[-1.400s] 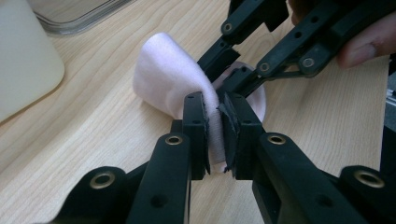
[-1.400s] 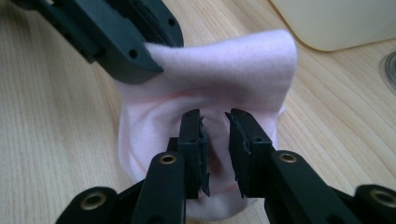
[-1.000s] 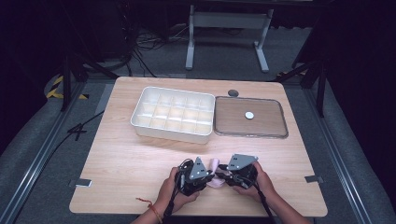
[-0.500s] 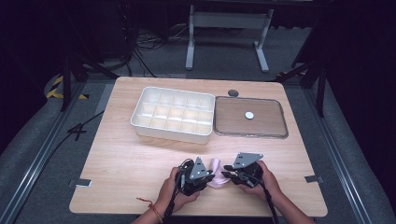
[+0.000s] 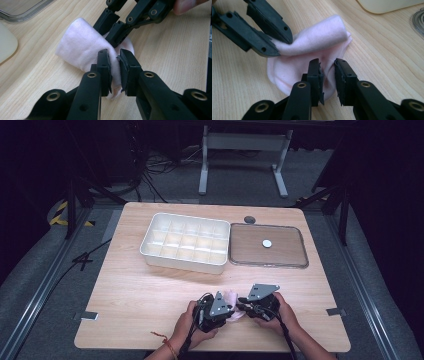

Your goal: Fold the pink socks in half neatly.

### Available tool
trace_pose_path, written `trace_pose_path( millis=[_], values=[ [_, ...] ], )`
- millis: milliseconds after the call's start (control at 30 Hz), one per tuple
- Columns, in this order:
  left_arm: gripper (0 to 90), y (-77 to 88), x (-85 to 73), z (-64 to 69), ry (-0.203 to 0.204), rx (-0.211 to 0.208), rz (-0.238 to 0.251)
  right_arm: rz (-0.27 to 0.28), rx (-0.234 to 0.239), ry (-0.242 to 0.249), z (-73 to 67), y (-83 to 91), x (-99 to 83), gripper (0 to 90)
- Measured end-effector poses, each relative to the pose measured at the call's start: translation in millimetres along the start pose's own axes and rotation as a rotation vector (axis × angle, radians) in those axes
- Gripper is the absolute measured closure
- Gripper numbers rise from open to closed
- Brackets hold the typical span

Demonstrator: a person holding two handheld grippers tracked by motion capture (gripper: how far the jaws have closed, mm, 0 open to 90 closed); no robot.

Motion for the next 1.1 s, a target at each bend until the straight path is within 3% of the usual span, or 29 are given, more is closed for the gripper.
trace_pose_path(
  millis=[233,333,500,733,867,1100],
  values=[
    [77.2,-5.3,-1.5,1.0,-0.015,0.011,-0.018,0.055,-0.026,-0.034,9.6,12.3,5.0,72.6],
    [77.1,-8.2,-1.7,1.5,-0.008,0.009,-0.02,0.135,-0.017,-0.051,10.4,22.8,11.8,72.7],
    [77.3,-9.9,-1.5,0.9,-0.017,0.006,-0.027,0.213,-0.017,-0.033,5.7,30.8,22.2,73.2],
    [77.3,-11.6,-1.6,2.1,-0.022,0.01,-0.021,0.181,-0.008,0.001,-1.9,18.9,25.4,73.3],
    [77.3,-12.1,-1.9,2.7,-0.024,0.012,-0.022,0.126,-0.021,0.021,-1.2,7.5,20.7,73.4],
    [76.9,-12.3,-2.0,3.4,-0.03,0.008,-0.022,0.074,-0.018,0.0,0.4,-0.5,13.5,75.8]
  ],
)
Point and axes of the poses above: each handheld gripper's, and its own axes: y roughly backward along the jaws, x roughly out of its top, z roughly to its right, the point moved 5 cm from there along -y, roughly forward along the jaws, and after that the axes turned 2 degrees about y, right-handed, at the moved point
